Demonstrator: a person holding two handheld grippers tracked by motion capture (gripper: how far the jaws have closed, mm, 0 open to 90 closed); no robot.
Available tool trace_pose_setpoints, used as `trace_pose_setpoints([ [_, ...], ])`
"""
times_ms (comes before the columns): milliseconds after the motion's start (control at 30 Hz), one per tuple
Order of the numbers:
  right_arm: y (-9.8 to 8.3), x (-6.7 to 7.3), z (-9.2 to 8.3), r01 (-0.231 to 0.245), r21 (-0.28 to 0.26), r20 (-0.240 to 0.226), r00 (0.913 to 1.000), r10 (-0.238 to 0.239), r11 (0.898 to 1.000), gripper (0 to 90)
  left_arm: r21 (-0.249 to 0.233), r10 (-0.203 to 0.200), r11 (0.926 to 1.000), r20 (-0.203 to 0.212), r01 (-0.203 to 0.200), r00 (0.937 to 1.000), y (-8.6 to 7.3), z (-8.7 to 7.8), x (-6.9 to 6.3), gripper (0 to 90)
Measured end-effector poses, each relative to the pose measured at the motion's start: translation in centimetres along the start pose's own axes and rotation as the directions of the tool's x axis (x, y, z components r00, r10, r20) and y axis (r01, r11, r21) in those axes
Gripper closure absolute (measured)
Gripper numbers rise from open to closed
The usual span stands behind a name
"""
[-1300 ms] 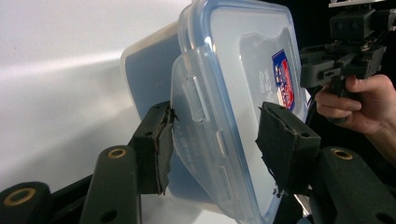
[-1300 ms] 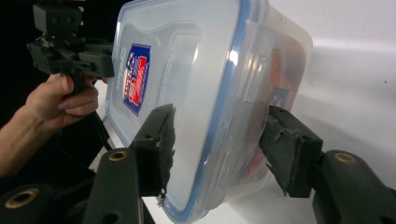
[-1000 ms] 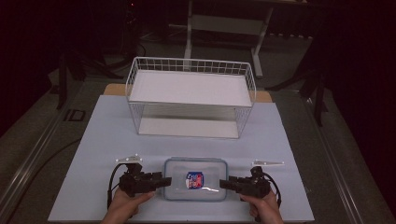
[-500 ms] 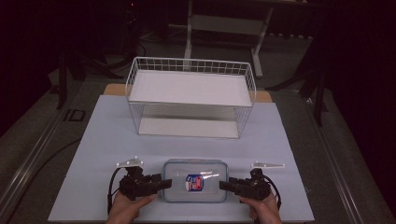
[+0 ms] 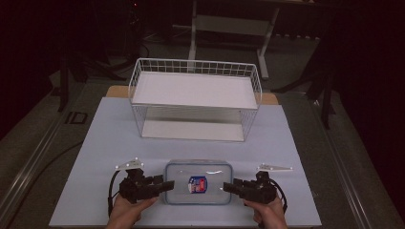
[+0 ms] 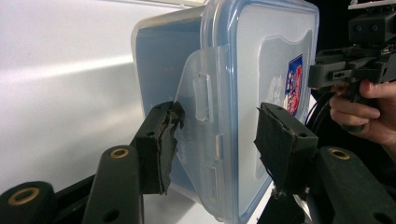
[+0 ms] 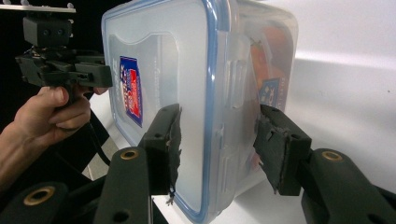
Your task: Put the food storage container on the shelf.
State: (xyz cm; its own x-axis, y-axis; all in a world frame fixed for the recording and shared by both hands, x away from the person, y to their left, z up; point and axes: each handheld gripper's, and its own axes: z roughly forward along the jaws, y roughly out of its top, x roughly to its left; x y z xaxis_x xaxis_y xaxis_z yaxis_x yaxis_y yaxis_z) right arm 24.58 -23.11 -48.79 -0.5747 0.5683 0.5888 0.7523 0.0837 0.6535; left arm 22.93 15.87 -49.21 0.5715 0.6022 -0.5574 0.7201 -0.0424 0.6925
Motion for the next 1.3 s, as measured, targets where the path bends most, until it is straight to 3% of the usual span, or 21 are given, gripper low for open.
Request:
trace_pose_setpoints([
  [667,2.1,1.7,-0.5,0.064,-0.054,0.0,0.9979,-0.064,0.997,51.6,-0.051,0.046,0.9976,-0.006,-0.047,0.9989,2.2,-1.7,-0.9,48.1],
  [867,3.0,2.4,-0.7,0.085,-0.076,-0.007,0.9963,-0.086,0.993,51.7,-0.084,0.06,0.9947,-0.003,-0.06,0.9982,3.4,-2.5,-1.2,48.7],
  [1300,4.5,3.0,-1.2,0.112,-0.112,-0.012,0.9934,-0.114,0.987,51.8,-0.107,0.092,0.9899,-0.016,-0.093,0.9956,5.1,-3.3,-2.0,48.8],
])
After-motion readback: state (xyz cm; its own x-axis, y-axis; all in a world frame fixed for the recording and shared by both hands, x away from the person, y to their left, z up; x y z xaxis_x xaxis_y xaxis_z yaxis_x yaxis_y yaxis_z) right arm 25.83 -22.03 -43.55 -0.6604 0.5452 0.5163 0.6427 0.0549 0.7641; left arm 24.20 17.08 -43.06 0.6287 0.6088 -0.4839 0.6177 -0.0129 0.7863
